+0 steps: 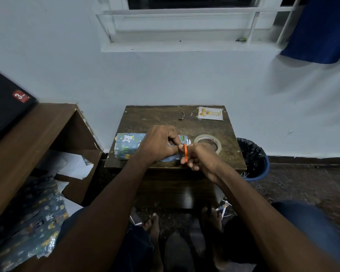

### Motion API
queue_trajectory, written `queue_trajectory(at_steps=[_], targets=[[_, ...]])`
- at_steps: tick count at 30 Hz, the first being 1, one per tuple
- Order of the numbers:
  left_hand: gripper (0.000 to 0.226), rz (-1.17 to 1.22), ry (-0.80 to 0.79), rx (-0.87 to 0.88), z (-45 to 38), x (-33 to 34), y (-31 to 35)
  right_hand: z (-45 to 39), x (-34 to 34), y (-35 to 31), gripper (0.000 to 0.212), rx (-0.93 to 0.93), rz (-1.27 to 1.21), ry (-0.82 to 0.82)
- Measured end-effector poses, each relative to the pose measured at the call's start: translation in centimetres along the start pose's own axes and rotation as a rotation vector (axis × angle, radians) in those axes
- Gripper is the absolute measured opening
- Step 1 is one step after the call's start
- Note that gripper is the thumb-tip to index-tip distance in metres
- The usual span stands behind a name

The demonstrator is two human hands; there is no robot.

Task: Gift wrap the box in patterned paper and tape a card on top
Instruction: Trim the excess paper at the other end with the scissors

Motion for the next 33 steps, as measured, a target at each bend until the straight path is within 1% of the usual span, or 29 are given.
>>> queue_trajectory(at_steps=[3, 7, 8, 10, 13, 14, 15, 16, 18, 20, 22, 25, 28, 31, 33], targets=[[0.017, 0.011, 0.0, -0.002, 0.0, 0.0, -0.1, -0.1, -0.1, 0.0, 0.009, -0.013, 0.018, -0.002], [0.018, 0.017, -0.033, 0.007, -0.1, -0.1, -0.4, -0.3, -0.1, 0.4, 0.008, -0.031, 0.034, 0.004], [0.022, 0.02, -0.045, 0.014, -0.2, -0.3, -0.4, -0.3, -0.1, 0.4, 0.009, -0.038, 0.046, 0.005], [0.041, -0.047, -0.088, -0.011, -0.3, -0.7, -0.8, -0.4, -0.1, 0.4, 0.012, -0.04, 0.077, -0.002], [0.083, -0.29, -0.251, -0.136, -0.4, -0.6, -1.7, -0.4, -0.1, 0.3, 0.014, -0.015, 0.085, -0.015], [0.091, -0.323, -0.303, -0.161, -0.3, -0.4, -2.0, -0.5, 0.0, 0.3, 0.015, -0.006, 0.078, -0.014], [0.092, -0.311, -0.336, -0.175, -0.2, -0.1, -2.3, -0.4, 0.0, 0.2, 0.016, 0.002, 0.071, -0.013], [0.088, -0.273, -0.34, -0.185, -0.2, 0.1, -2.6, -0.5, 0.0, 0.2, 0.018, 0.003, 0.066, -0.015], [0.074, -0.222, -0.282, -0.19, -0.3, 0.0, -2.7, -0.6, 0.1, 0.1, 0.02, -0.005, 0.065, -0.022], [0.066, -0.279, -0.2, -0.158, -0.7, -0.3, -2.4, -0.7, 0.3, -0.1, 0.02, -0.021, 0.063, -0.031], [0.063, -0.368, -0.145, -0.109, -1.0, -0.3, -1.9, -0.7, 0.4, -0.4, 0.02, -0.034, 0.057, -0.027], [0.066, -0.382, -0.131, -0.061, -0.9, 0.3, -1.6, -0.8, 0.1, -0.3, 0.022, -0.035, 0.06, -0.021], [0.066, -0.289, -0.135, -0.069, -0.5, 0.3, -1.5, -0.8, 0.0, 0.2, 0.025, -0.014, 0.072, -0.031], [0.05, -0.138, -0.084, -0.04, -0.2, -0.6, -1.6, -0.4, 0.3, 0.5, 0.032, -0.001, 0.028, -0.043], [0.04, -0.086, -0.062, -0.032, -0.1, -1.1, -1.9, -0.1, 0.5, 0.5, 0.032, 0.01, -0.001, -0.054]])
Point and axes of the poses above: each hand's wrist, its own z-axis away from the middle knuckle, its own x-axis out of the palm, y = z × x, the point moved 4 cm from there along -z, towards the middle knuckle, and after that the axes turned 11 degrees about -z, right-handed, at the moved point
